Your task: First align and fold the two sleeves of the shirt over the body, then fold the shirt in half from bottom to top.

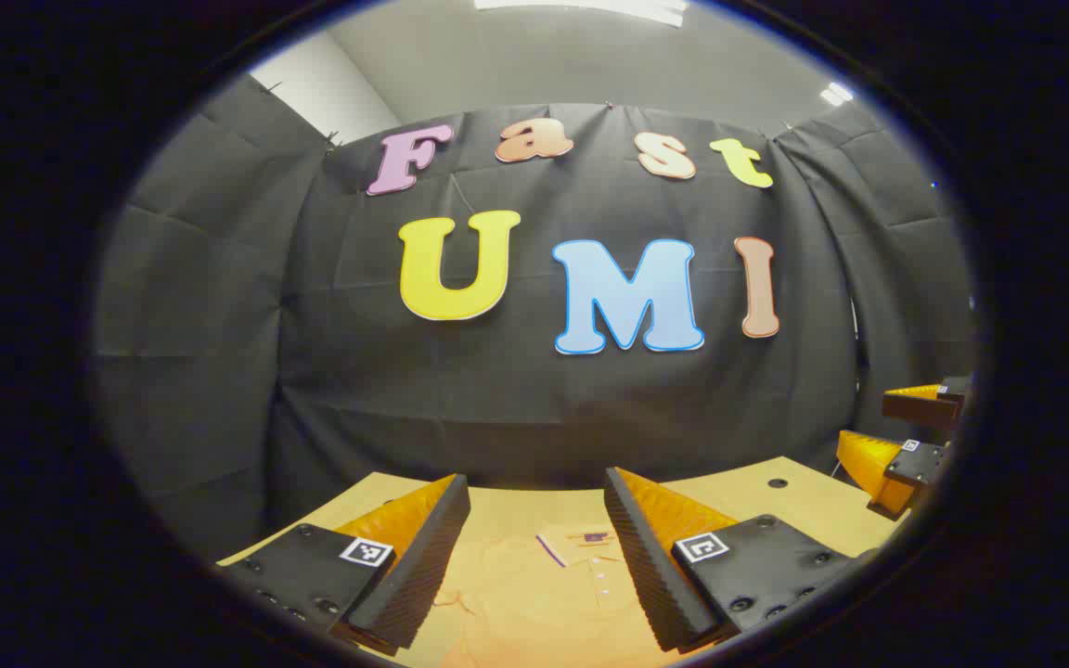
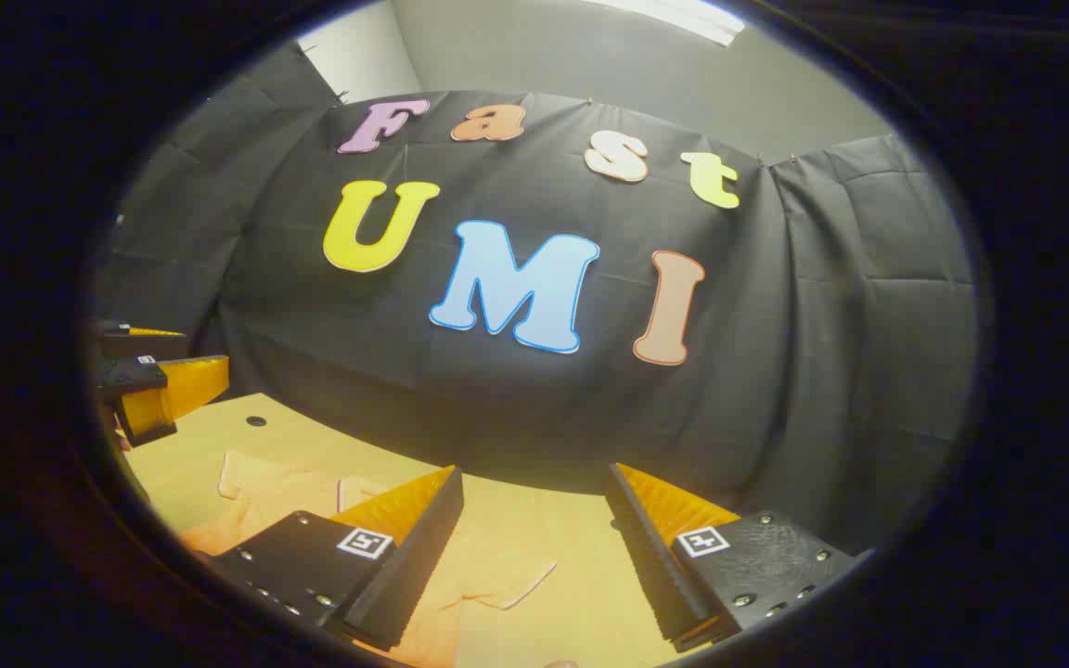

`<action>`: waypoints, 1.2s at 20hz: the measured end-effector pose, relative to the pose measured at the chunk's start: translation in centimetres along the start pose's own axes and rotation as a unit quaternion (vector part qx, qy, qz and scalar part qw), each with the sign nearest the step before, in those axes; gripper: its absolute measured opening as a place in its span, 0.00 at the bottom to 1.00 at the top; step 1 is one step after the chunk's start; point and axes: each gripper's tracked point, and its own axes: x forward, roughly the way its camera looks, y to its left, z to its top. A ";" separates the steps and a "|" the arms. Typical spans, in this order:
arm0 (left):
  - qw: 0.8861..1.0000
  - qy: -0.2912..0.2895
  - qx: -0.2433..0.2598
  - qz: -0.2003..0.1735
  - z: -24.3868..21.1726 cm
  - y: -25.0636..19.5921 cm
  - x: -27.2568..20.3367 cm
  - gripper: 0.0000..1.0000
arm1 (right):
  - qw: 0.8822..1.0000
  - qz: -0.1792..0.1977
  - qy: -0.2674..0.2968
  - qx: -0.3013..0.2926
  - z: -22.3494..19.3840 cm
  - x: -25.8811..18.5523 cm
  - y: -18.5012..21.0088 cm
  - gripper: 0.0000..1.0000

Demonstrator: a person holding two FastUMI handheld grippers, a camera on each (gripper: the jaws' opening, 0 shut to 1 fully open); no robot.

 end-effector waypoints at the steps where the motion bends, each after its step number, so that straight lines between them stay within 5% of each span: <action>1: 1.000 0.001 -0.002 -0.001 -0.1 0.0 0.2 0.94 | 1.000 0.000 0.000 -0.002 0.0 0.1 0.1 0.96; 17: 1.000 0.007 -0.018 -0.002 -1.1 -0.4 0.1 0.95 | 1.000 0.013 0.002 0.025 -0.1 0.0 1.0 0.95; 24: 1.000 0.011 -0.011 -0.006 -1.6 -0.6 1.3 0.94 | 0.995 0.035 0.076 0.047 -5.2 2.7 1.8 0.96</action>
